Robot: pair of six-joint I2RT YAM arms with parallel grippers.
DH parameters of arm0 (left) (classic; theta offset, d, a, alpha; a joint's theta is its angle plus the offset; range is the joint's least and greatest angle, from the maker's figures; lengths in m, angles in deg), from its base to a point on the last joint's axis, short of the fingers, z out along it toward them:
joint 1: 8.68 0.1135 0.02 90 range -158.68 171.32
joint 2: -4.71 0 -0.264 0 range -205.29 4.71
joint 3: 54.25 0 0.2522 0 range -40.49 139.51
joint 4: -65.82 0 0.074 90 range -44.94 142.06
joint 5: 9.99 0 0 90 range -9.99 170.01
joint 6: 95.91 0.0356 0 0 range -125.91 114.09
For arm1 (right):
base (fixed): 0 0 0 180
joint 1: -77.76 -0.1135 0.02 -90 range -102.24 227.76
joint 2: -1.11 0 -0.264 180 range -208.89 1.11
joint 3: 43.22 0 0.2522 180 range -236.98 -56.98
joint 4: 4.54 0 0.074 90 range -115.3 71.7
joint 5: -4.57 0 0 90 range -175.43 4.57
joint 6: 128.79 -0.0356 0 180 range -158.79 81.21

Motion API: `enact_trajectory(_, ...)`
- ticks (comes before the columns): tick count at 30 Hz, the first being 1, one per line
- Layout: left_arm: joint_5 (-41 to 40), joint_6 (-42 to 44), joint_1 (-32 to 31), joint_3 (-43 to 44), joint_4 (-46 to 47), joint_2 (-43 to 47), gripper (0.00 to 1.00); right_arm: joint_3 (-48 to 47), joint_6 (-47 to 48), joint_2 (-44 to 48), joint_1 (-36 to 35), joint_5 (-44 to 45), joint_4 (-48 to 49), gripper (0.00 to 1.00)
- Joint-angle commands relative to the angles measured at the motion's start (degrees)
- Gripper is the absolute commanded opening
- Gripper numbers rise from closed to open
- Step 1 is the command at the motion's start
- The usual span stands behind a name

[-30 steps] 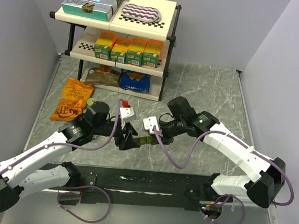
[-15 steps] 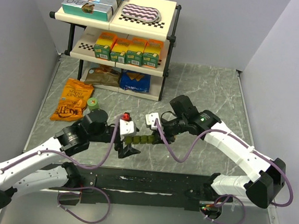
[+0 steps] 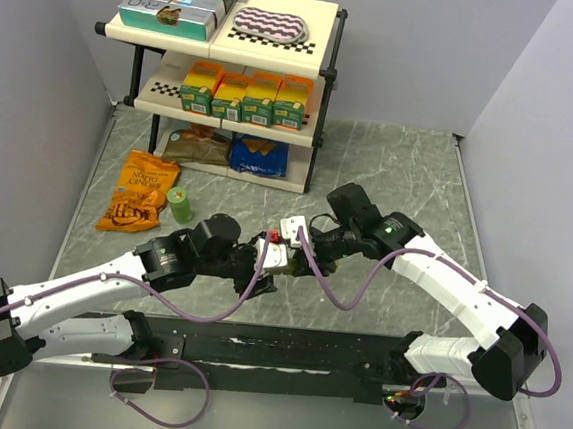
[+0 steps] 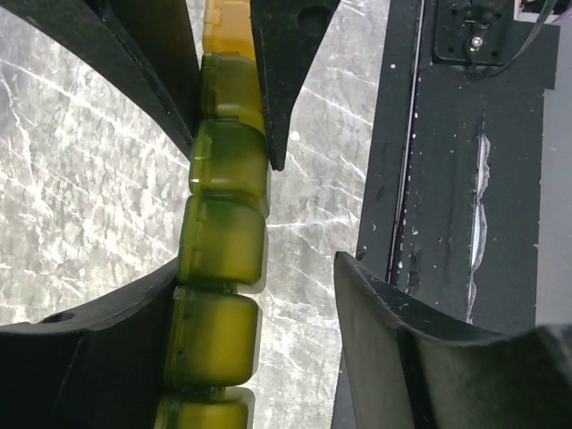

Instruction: Sort the pills into containers

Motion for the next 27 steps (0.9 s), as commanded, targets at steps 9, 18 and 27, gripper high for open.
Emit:
enact_trajectory(9,-5.1,-1.8,-0.3,2.3,2.2,0.4,0.01,0.6,-0.2,2.5,-0.3,-3.5,1.4,0.0)
enact_trajectory(18,-6.6,-3.4,-0.4,-1.6,6.5,7.7,0.95,0.9,-0.4,2.9,0.0,-3.6,1.2,0.0)
enact_trajectory(27,-2.8,-0.9,-0.4,2.5,-1.1,1.4,0.7,0.3,-0.4,2.7,0.0,-4.3,1.0,0.0)
